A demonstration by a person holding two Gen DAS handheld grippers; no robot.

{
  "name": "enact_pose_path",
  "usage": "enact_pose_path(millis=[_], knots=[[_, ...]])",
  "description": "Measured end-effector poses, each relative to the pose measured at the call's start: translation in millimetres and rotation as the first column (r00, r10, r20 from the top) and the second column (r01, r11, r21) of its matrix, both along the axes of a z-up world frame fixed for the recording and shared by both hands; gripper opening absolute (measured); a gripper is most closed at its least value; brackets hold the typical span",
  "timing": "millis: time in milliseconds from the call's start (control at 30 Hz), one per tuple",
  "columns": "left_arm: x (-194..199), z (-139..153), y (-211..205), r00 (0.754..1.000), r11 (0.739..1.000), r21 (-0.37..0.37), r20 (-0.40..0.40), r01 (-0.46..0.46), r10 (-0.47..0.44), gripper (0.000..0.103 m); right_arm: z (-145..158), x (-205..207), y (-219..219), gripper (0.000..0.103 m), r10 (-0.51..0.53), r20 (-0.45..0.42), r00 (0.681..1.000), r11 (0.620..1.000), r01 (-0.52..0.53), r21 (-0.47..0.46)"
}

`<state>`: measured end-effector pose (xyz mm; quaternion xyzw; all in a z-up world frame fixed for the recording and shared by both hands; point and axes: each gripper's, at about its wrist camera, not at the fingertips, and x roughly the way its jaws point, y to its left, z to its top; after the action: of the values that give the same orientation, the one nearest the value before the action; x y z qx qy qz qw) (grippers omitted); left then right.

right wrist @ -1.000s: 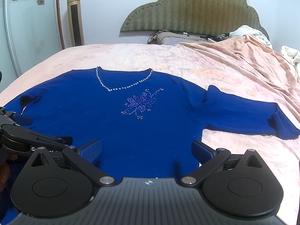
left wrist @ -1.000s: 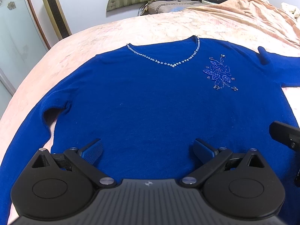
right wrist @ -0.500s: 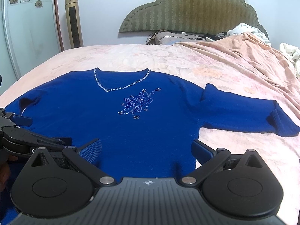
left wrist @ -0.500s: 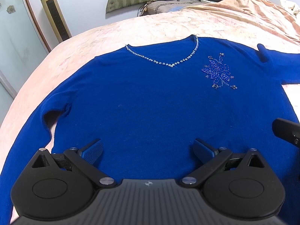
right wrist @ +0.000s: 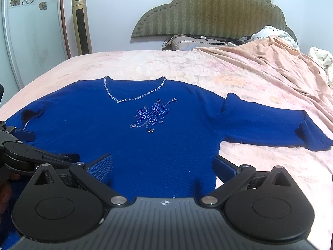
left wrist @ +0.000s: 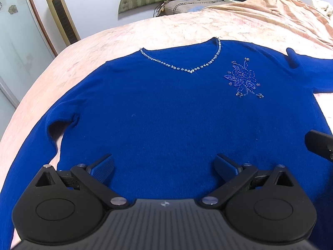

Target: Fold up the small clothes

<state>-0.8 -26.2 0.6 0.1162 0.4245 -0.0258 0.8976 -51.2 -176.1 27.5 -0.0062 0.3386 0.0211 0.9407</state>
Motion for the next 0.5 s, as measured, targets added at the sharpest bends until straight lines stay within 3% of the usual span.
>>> enact_pose_path(millis=[500], knots=[[1.7, -0.7, -16.4, 1.000, 1.000, 0.023, -0.004, 0.014, -0.014, 0.103, -4.2, -0.3, -17.0, 0.103, -0.008, 0.004, 1.000, 0.999, 0.008, 0.045]])
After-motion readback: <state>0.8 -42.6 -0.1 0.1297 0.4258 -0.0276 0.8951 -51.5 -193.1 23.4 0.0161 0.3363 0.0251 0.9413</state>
